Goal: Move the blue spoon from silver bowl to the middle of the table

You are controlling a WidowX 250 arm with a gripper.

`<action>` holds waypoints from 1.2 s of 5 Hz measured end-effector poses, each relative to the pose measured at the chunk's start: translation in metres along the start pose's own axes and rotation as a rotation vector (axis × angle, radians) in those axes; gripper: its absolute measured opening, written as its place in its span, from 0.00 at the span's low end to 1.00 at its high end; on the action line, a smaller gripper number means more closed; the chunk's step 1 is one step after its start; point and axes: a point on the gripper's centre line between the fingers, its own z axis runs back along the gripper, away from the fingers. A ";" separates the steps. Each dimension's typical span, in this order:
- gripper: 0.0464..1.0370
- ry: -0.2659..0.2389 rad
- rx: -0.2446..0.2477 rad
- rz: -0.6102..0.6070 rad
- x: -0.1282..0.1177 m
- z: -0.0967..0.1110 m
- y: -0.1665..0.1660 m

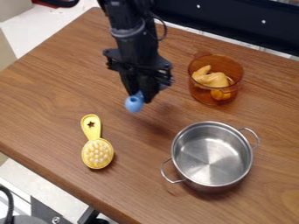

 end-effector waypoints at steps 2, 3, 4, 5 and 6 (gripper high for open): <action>0.23 0.049 0.036 -0.218 0.025 -0.015 0.032; 0.23 0.078 0.055 -0.400 0.029 -0.025 0.036; 0.23 0.100 0.047 -0.600 0.028 -0.034 0.035; 0.23 0.128 0.027 -0.734 0.025 -0.042 0.036; 0.30 0.165 -0.081 -0.815 0.023 -0.045 0.031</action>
